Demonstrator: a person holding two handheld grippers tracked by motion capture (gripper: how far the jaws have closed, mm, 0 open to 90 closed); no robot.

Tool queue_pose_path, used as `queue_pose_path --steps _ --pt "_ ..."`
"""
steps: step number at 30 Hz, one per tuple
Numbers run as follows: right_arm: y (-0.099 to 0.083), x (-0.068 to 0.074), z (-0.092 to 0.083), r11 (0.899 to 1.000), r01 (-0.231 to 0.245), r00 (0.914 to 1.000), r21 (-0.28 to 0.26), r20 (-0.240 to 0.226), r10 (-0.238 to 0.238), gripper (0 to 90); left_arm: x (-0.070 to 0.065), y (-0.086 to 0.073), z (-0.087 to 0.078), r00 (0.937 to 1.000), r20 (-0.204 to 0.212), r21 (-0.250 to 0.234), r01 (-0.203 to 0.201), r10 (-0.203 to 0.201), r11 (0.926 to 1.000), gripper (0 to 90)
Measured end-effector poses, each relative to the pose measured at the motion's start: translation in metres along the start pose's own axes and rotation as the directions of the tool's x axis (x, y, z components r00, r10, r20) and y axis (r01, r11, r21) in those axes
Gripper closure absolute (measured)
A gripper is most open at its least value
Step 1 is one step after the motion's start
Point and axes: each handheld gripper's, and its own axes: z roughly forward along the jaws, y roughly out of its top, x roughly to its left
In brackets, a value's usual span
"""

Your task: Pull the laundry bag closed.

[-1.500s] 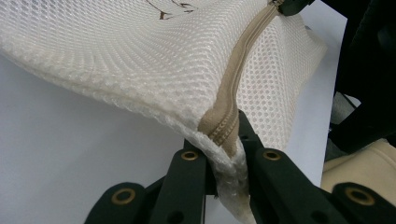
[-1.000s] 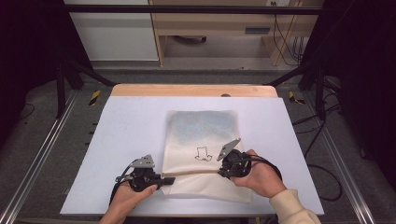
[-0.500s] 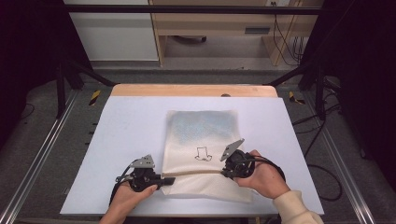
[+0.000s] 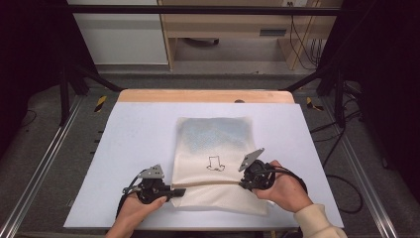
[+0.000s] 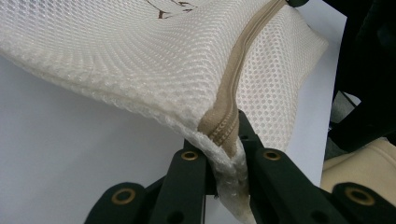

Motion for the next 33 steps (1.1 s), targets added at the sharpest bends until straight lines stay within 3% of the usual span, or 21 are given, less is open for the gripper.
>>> queue_pose_path --steps 33 --pt "-0.037 -0.013 -0.009 0.996 -0.092 0.9952 0.005 0.033 0.092 81.9 -0.001 0.0 0.0 1.0 -0.003 -0.008 -0.007 0.007 0.9999 85.1"
